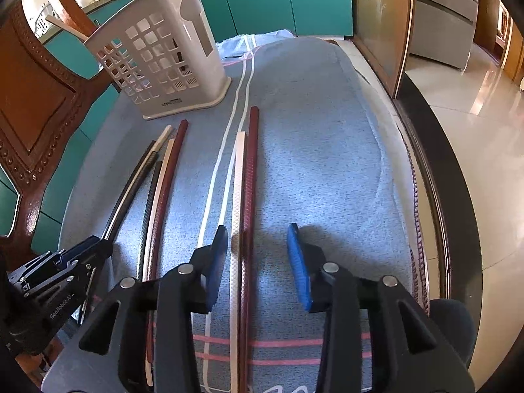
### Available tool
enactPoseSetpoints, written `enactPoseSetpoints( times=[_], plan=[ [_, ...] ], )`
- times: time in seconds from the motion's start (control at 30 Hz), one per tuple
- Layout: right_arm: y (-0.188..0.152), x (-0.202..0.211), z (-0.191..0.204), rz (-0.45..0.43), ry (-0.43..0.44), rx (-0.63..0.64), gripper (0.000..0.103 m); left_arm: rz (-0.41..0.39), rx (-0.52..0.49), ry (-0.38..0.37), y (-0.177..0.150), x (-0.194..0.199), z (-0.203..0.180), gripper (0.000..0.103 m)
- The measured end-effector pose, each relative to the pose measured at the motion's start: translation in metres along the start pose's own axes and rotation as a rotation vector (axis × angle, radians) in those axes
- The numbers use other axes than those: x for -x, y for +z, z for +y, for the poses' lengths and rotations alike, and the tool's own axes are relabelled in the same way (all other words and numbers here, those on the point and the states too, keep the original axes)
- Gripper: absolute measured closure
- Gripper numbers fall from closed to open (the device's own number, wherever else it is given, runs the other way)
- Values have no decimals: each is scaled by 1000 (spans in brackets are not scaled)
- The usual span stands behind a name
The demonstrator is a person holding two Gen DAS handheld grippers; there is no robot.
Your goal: Organize utensils
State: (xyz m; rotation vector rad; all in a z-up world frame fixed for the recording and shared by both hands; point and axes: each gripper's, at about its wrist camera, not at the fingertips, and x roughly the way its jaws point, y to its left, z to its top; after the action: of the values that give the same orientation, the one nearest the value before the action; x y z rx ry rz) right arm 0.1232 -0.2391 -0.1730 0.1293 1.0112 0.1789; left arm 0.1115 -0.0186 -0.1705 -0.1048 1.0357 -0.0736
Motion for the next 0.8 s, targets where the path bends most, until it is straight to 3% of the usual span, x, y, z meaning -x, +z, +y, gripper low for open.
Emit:
enactPoseSetpoints(
  times=[0.17,0.8],
  plan=[
    [-1,-1,3,-3,-6,9,60,-32,6,-33,-2,11,0,92],
    [-8,1,13,-5,-14,66,59,-13,-35,-32,-4,4,-11,89]
  ],
)
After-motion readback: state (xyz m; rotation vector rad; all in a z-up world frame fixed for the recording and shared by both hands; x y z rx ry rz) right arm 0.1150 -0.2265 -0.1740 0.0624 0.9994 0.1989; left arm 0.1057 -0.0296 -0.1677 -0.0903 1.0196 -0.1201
